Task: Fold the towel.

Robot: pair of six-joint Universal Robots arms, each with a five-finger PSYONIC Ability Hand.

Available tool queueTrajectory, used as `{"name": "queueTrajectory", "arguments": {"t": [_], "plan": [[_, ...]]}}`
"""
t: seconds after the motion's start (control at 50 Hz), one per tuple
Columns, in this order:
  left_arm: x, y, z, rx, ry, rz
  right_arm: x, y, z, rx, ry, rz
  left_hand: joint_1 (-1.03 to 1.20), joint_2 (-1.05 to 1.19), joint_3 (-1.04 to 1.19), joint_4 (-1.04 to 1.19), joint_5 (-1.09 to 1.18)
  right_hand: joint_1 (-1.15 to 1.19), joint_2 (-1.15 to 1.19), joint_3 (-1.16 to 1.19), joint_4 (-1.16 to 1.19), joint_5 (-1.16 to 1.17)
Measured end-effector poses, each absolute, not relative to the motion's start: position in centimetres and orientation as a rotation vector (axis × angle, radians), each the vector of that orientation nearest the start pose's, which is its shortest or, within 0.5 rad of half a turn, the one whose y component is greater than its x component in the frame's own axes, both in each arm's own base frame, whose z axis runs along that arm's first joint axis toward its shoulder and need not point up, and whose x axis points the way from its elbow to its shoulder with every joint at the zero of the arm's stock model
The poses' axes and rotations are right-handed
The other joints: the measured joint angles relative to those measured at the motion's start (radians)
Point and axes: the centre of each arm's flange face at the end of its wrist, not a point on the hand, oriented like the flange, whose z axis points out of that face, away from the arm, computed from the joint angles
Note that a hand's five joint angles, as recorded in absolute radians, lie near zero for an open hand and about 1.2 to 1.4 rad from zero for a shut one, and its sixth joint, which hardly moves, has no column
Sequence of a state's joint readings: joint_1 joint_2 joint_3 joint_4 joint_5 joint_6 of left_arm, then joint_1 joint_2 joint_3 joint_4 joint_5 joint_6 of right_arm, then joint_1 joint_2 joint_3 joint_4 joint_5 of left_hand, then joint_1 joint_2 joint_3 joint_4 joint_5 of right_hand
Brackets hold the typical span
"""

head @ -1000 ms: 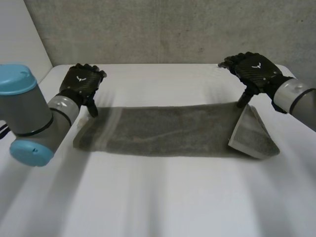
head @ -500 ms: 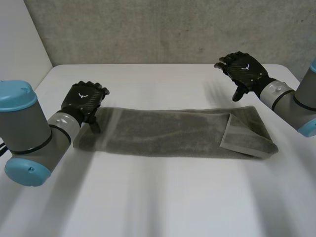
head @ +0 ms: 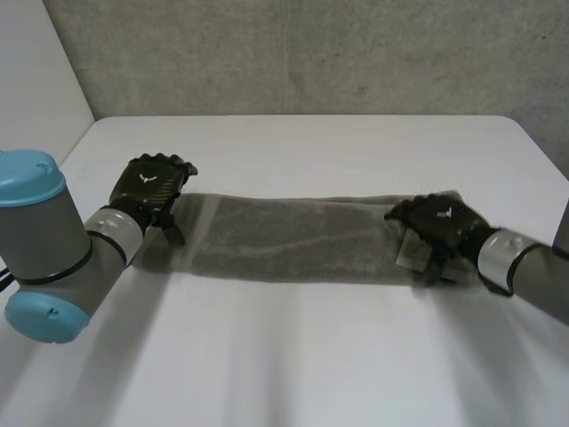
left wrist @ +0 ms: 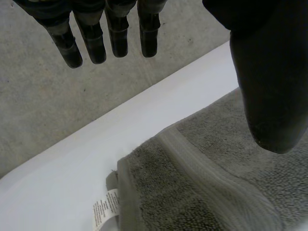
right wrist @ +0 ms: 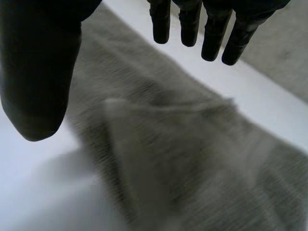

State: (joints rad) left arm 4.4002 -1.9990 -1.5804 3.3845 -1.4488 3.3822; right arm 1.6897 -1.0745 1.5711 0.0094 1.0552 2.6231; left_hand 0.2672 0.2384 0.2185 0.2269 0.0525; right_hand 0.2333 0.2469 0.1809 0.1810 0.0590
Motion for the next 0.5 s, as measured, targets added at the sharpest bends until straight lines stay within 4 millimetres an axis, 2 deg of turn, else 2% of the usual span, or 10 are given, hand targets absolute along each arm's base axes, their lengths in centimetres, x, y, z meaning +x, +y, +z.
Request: {"name": "queueTrajectory", "arguments": {"t": [0.08,0.18,0.5], "plan": [[-24.7,-30.3,18.1,0.804,2.423,-2.076,21.1,-29.9,13.7,-1.166,2.206,-1.531,0.000,0.000,0.000,0.000,0.000,0.000,0.000,0.000,0.000,0.000],[-24.7,-30.0,18.0,0.801,2.429,-2.075,20.5,-30.4,12.8,-1.217,2.187,-1.628,0.000,0.000,0.000,0.000,0.000,0.000,0.000,0.000,0.000,0.000],[-24.5,-29.9,18.2,0.789,2.404,-2.105,18.8,-33.2,13.1,-1.212,2.173,-1.860,0.000,0.000,0.000,0.000,0.000,0.000,0.000,0.000,0.000,0.000]]}}
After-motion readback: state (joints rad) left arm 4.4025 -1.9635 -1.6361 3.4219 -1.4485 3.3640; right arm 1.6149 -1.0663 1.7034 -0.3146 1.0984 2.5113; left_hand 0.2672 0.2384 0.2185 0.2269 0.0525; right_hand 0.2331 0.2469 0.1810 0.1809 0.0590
